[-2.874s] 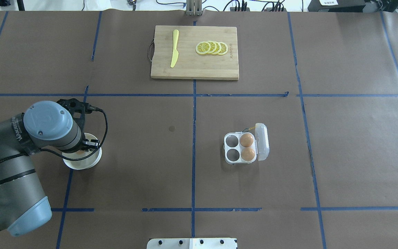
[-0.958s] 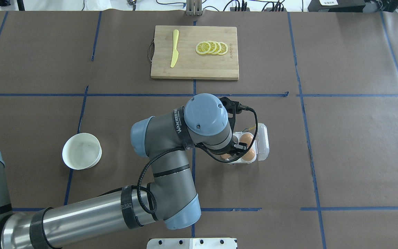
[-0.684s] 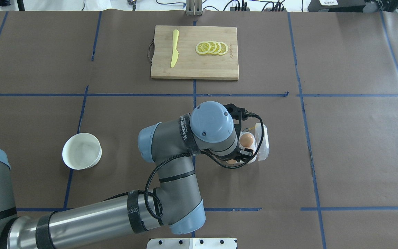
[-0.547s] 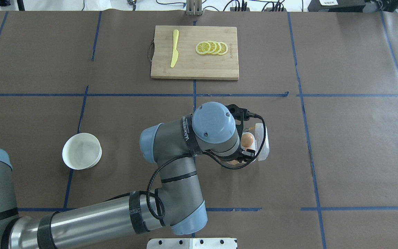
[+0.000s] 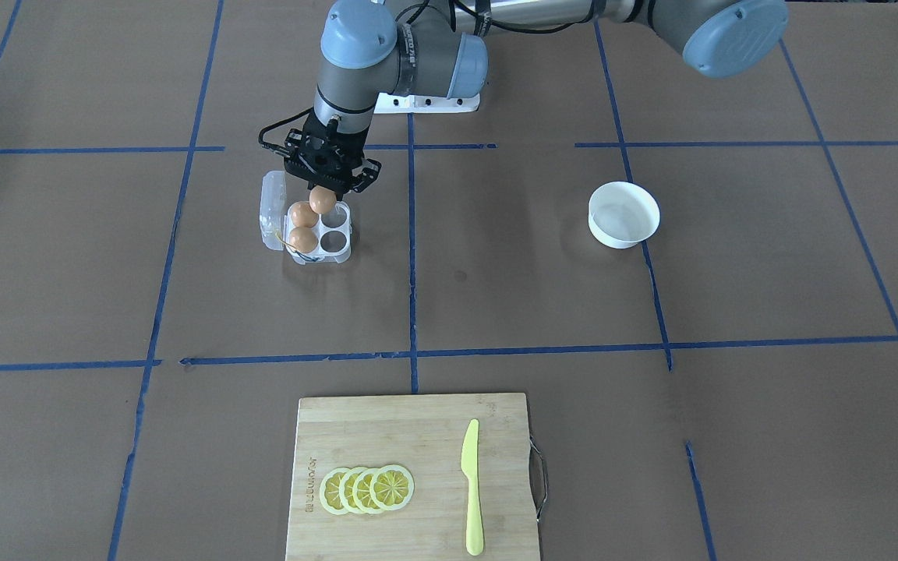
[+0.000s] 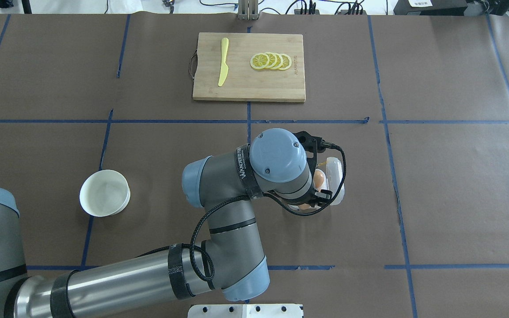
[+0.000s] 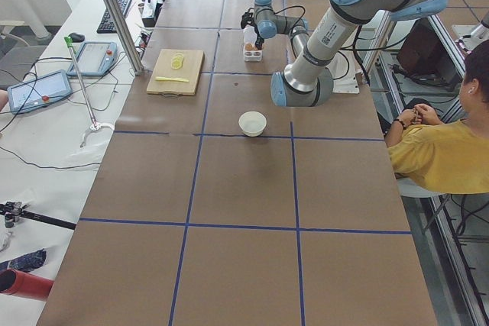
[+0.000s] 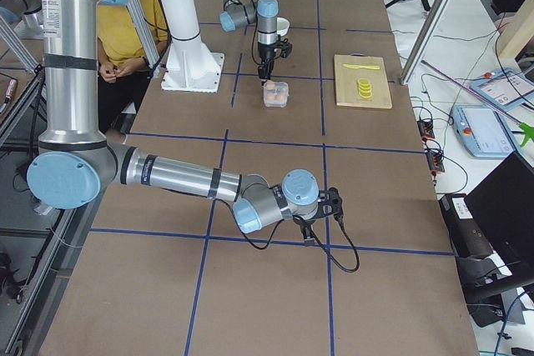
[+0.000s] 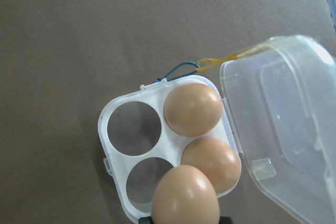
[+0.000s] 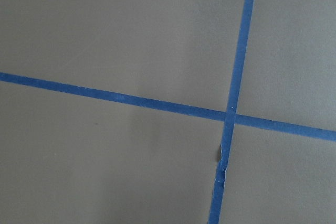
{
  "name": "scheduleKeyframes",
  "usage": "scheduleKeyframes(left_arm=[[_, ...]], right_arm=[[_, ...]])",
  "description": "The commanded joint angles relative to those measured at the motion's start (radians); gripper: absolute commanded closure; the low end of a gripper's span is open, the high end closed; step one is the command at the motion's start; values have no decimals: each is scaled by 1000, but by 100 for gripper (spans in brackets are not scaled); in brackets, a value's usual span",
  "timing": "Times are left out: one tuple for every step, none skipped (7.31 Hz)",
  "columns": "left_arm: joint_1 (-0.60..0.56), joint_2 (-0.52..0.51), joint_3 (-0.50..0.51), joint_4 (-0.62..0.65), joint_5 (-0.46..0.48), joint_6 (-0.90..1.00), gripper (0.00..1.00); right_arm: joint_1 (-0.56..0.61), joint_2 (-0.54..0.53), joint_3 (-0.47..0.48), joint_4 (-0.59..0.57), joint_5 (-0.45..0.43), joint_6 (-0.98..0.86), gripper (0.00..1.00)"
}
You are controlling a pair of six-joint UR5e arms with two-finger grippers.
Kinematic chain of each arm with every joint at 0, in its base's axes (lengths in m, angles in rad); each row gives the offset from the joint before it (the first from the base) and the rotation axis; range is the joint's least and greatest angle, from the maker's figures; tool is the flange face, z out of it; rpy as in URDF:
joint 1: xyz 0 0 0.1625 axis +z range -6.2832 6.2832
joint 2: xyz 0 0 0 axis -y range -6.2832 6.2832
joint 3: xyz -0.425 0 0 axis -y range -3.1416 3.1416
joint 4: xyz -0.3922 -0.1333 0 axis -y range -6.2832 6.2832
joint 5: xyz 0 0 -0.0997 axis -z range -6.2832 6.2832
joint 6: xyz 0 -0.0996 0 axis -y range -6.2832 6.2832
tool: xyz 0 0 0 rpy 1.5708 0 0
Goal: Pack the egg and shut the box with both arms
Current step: 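Lower the egg into an empty slot and open the left gripper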
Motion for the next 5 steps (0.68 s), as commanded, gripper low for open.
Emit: scheduleKeyframes(left_arm=[[0, 0, -9, 2, 15, 0, 96], [0, 0, -9, 2, 21, 0, 75], [0, 3, -9, 2, 37, -1, 16], [0, 3, -9, 2, 37, -1, 1], [0, 4, -9, 2, 38, -1, 1]], right_arm=[[0, -1, 3, 0, 0, 0, 0], [0, -1, 3, 0, 0, 0, 0], [0, -1, 3, 0, 0, 0, 0], [0, -1, 3, 0, 0, 0, 0], [0, -1, 3, -1, 0, 0, 0]])
